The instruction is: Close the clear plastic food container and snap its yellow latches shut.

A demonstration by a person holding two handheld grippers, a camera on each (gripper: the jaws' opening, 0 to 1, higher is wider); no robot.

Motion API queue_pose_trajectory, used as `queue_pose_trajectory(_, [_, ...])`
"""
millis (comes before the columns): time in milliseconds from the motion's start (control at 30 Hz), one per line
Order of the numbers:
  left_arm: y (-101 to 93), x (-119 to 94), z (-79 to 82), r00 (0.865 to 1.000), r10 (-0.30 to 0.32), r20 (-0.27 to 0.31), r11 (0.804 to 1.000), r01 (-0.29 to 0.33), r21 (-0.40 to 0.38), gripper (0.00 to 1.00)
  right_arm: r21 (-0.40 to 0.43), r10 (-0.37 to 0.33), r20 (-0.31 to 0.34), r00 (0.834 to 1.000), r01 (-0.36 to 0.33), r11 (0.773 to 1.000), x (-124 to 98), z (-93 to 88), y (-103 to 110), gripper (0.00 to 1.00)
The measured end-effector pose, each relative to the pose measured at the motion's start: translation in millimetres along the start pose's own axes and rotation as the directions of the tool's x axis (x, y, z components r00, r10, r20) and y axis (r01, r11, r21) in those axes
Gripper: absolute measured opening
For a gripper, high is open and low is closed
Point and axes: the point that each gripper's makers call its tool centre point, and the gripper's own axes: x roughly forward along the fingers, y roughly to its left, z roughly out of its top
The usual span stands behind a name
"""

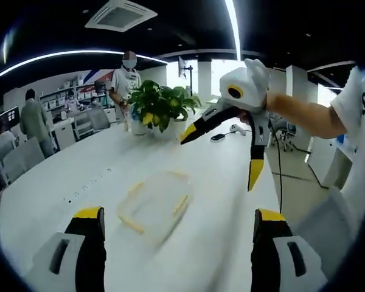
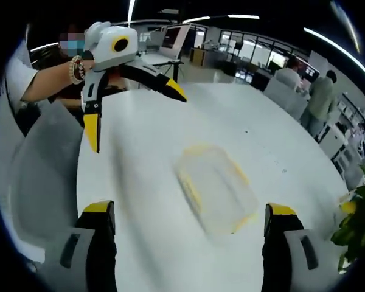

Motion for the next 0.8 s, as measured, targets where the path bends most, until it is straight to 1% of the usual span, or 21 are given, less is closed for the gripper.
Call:
queue_pose_trajectory(33, [-0.2,-5.9,2.3,1.0,0.014,0.026,1.0,-0.013,-0.019,0.99,-0.001,-0.005,0.002,1.0,0.005,1.0,-2.3,0.9,5.7,1.0])
queue_pose_trajectory(67, [-1.2,-10.2,1.9,0.999,0.013,0.032,1.0,-0.013,-0.023,0.99,-0.001,-0.006,0.004,1.0,0.006,1.0,-3.0,1.5,7.8,1.0])
queue_pose_trajectory(100, [-0.7,-16.6,1.3,0.999,0.03,0.04,0.999,-0.028,-0.035,0.99,0.005,-0.014,0.025,1.0,0.014,1.0,-4.6,5.3,11.9,1.0])
queue_pose_trajectory(167, [-0.4,-25.3,0.9,0.997,0.049,0.057,0.998,-0.047,-0.045,0.99,0.015,-0.028,0.045,0.999,0.027,1.0,-6.8,9.4,17.0,1.0])
queue_pose_trajectory(233, [-1.3,-36.0,-0.7,0.995,0.067,0.074,0.997,-0.063,-0.049,0.99,0.019,-0.035,0.05,0.998,0.034,0.999,-8.8,10.7,25.2,1.0])
queue_pose_trajectory(300, [-2.2,-46.2,-4.1,0.994,0.081,0.078,0.996,-0.077,-0.053,0.99,0.018,-0.048,0.052,0.997,0.047,0.999,-10.9,11.8,31.4,1.0])
queue_pose_trajectory(367, [-2.7,-56.2,-7.2,0.992,0.089,0.09,0.994,-0.083,-0.072,0.99,0.026,-0.053,0.066,0.996,0.052,0.998,-13.1,14.9,37.3,1.0])
queue_pose_trajectory(400, [-0.6,-61.7,-9.8,0.99,0.108,0.093,0.991,-0.1,-0.085,0.99,0.033,-0.053,0.074,0.996,0.051,0.998,-14.0,16.3,41.1,1.0])
queue_pose_trajectory(467, [-0.5,-68.5,-14.6,0.989,0.119,0.086,0.99,-0.112,-0.088,0.99,0.034,-0.058,0.083,0.995,0.055,0.998,-14.8,17.7,45.8,1.0])
queue_pose_trajectory(500, [-0.2,-73.3,-16.0,0.988,0.128,0.092,0.989,-0.119,-0.09,0.99,0.035,-0.062,0.087,0.994,0.06,0.998,-14.9,18.1,48.1,1.0])
queue_pose_trajectory(567, [-0.9,-79.2,-16.0,0.985,0.133,0.106,0.987,-0.123,-0.102,0.99,0.041,-0.069,0.087,0.994,0.066,0.997,-15.6,18.4,51.0,1.0])
queue_pose_trajectory(667, [-2.9,-87.8,-19.0,0.985,0.141,0.104,0.986,-0.131,-0.101,0.99,0.051,-0.071,0.107,0.992,0.066,0.997,-17.4,21.7,58.9,0.99])
queue_pose_trajectory(733, [-2.8,-94.0,-20.3,0.982,0.154,0.11,0.984,-0.143,-0.103,0.99,0.049,-0.078,0.112,0.991,0.073,0.996,-18.4,21.7,60.2,0.99])
queue_pose_trajectory(800, [-4.0,-100.1,-19.1,0.978,0.165,0.13,0.981,-0.15,-0.12,0.99,0.052,-0.086,0.117,0.989,0.081,0.995,-20.0,22.3,63.7,1.0])
